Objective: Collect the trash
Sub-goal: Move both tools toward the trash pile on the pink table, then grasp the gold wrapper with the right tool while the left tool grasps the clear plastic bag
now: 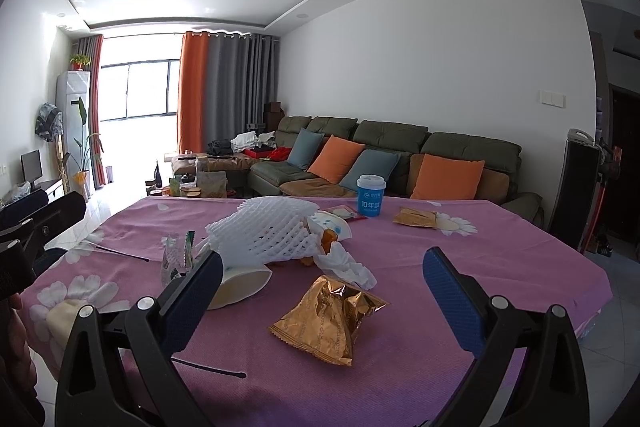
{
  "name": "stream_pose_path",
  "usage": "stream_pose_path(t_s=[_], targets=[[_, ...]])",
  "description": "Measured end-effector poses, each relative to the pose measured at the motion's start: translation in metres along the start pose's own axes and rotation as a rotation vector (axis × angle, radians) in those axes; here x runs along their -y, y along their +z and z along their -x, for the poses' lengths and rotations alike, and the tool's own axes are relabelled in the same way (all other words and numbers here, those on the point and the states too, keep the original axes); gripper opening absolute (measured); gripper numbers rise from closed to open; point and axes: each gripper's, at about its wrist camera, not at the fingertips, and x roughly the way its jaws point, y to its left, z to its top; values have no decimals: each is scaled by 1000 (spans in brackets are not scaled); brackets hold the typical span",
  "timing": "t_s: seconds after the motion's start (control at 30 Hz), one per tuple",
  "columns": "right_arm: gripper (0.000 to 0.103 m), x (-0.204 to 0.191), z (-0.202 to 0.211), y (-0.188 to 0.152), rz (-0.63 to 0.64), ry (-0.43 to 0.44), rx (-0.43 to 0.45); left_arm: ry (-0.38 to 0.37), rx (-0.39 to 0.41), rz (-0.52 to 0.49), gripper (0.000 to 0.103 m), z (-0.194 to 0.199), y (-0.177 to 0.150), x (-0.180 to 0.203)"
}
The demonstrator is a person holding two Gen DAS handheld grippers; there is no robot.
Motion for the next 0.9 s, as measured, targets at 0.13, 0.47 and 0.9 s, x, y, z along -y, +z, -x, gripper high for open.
stream_pose_path(t_s=[0.13,0.47,0.9], targets=[[97,1,-3,0,-1,-3,-8,-12,-4,4,97,-5,2,0],[97,15,-21,0,-53,0,-56,-32,-13,-8,97,-24,6,1],[97,40,-89,-28,-183,38,-320,-86,-192,-37,97,-93,-11,9]])
